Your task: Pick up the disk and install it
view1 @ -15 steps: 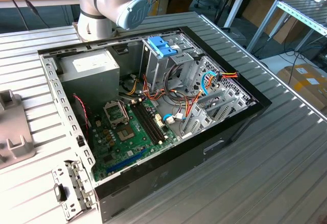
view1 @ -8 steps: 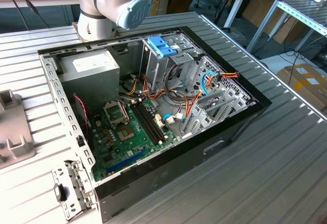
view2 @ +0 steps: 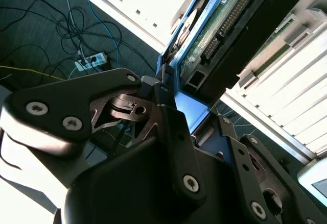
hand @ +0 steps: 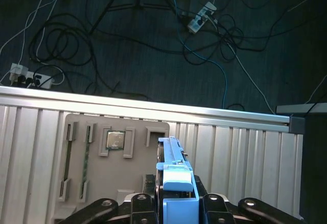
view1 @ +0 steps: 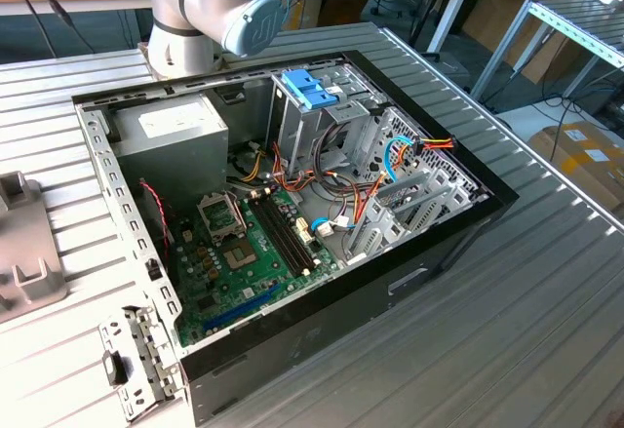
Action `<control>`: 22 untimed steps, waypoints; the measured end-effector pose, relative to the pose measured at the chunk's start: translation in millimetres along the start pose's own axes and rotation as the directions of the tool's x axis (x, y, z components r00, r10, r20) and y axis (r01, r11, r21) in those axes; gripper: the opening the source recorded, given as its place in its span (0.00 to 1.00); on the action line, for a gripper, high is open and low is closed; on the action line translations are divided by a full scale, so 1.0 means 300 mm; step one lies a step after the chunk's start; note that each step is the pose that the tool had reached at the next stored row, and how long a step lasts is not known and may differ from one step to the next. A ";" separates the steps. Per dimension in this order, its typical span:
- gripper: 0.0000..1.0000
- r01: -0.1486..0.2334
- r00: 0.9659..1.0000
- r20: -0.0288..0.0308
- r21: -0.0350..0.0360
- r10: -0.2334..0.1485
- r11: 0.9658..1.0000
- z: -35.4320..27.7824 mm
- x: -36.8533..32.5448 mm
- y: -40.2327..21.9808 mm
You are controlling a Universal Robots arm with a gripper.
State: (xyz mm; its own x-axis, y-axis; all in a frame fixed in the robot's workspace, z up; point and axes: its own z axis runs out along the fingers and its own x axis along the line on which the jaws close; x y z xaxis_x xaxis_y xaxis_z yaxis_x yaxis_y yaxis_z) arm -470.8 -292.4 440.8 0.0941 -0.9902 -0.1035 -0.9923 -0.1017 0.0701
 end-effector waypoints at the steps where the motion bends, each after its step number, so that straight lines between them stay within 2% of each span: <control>1: 0.37 0.000 1.000 0.000 0.000 0.000 1.000 -0.002 0.000 0.000; 22: 0.37 0.000 1.000 0.000 0.000 0.000 1.000 -0.038 -0.004 0.003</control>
State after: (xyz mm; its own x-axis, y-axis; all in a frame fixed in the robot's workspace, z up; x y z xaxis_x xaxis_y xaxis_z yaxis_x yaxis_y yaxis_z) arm -470.8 -292.4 452.1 0.0943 -0.9901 -0.1035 -0.9923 -0.1019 0.0701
